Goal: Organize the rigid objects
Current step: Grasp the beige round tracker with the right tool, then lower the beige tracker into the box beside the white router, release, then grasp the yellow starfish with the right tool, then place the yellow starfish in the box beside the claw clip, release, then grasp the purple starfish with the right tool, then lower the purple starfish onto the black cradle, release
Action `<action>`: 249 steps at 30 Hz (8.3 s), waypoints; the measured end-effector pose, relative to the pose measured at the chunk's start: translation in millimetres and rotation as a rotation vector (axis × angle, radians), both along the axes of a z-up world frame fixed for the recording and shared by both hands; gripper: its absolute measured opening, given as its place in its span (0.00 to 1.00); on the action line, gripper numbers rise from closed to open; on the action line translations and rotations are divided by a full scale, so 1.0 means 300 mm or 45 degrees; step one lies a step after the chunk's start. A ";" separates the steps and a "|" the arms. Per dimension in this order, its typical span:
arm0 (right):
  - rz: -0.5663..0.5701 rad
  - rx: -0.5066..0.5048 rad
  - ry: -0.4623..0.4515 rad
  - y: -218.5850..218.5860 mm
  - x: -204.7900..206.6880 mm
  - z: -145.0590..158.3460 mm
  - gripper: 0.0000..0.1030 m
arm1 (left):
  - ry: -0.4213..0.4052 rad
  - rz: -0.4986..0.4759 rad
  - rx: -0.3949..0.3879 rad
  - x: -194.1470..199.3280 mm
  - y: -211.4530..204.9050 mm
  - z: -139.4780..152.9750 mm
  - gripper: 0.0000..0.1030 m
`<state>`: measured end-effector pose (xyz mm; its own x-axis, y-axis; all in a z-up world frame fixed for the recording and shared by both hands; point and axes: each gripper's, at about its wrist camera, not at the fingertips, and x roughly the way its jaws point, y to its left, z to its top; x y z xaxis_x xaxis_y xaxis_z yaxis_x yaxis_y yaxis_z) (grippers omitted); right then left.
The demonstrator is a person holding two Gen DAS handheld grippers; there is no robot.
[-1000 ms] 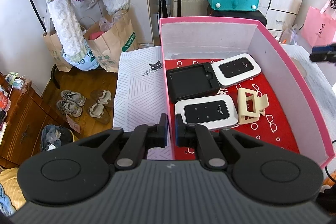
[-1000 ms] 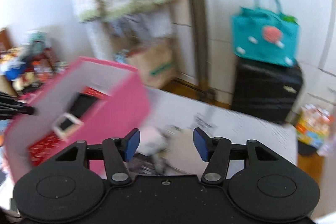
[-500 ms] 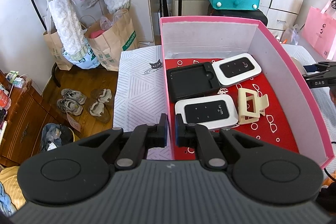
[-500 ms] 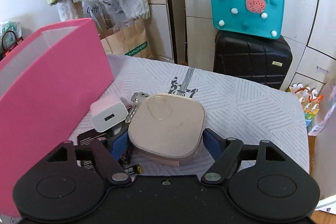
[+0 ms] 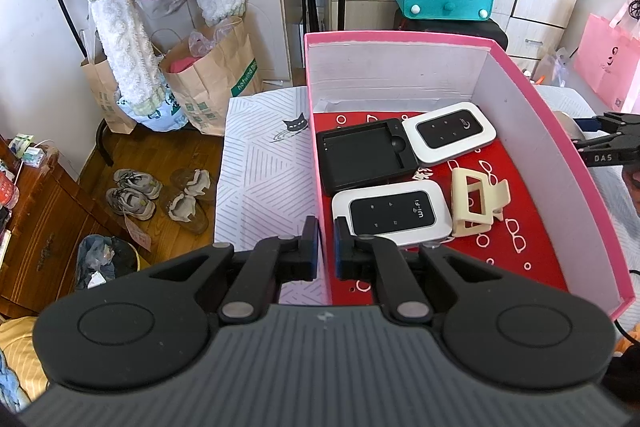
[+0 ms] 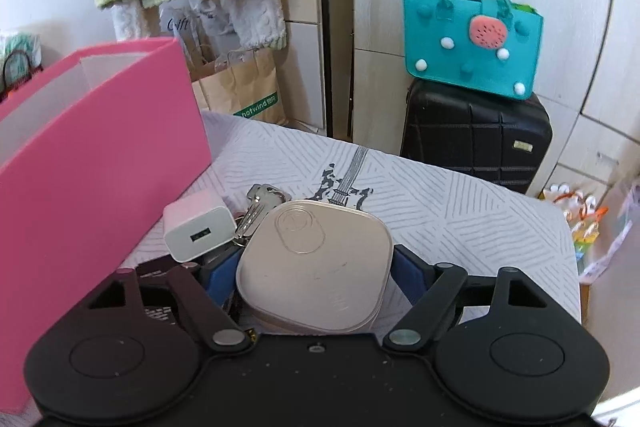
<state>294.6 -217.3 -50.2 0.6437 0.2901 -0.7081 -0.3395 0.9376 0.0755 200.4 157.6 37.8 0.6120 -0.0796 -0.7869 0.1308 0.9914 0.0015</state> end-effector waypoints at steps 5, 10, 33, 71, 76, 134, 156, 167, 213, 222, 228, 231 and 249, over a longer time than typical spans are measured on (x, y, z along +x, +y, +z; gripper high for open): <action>0.005 0.037 -0.028 -0.010 -0.036 0.064 0.81 | -0.003 -0.007 0.004 -0.003 -0.003 -0.001 0.07; 0.096 0.111 -0.081 0.036 -0.102 0.177 0.81 | -0.006 -0.023 -0.006 -0.006 0.004 0.004 0.07; 0.682 0.087 0.604 0.757 -0.039 0.139 0.81 | -0.067 -0.100 0.011 -0.024 0.019 0.026 0.04; 0.000 0.250 -0.219 0.073 -0.432 0.126 0.82 | -0.088 -0.135 0.001 -0.049 0.031 0.022 0.05; -0.040 0.235 -0.154 0.049 -0.431 0.051 0.81 | -0.087 -0.129 -0.004 -0.050 0.033 0.021 0.05; 0.722 0.002 0.179 0.589 -0.258 0.201 0.30 | -0.088 -0.121 0.140 -0.080 -0.025 0.023 0.06; 0.394 0.289 -0.094 0.218 -0.315 0.402 0.38 | -0.072 -0.107 0.119 -0.085 -0.025 0.026 0.07; 0.230 0.259 0.039 0.090 -0.331 0.193 0.38 | -0.065 -0.116 0.109 -0.082 -0.026 0.029 0.08; 0.070 -0.004 0.036 0.130 -0.297 -0.018 0.29 | -0.072 -0.154 0.235 -0.096 -0.065 0.019 0.05; 0.061 0.020 -0.011 0.111 -0.309 0.055 0.29 | -0.060 -0.152 0.209 -0.094 -0.053 0.023 0.05; 0.125 0.074 -0.113 0.137 -0.311 0.199 0.29 | -0.059 -0.155 0.202 -0.093 -0.048 0.025 0.05; 0.227 0.163 -0.167 0.192 -0.304 0.294 0.29 | -0.058 -0.150 0.196 -0.091 -0.046 0.026 0.05; 0.589 -0.008 0.240 0.837 0.109 0.233 0.29 | -0.064 -0.154 0.176 -0.100 -0.036 0.022 0.05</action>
<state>327.4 33.8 19.7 0.3089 0.5101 -0.8027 -0.7009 0.6926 0.1704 170.4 146.9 44.4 0.6431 -0.0480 -0.7643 0.2455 0.9583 0.1463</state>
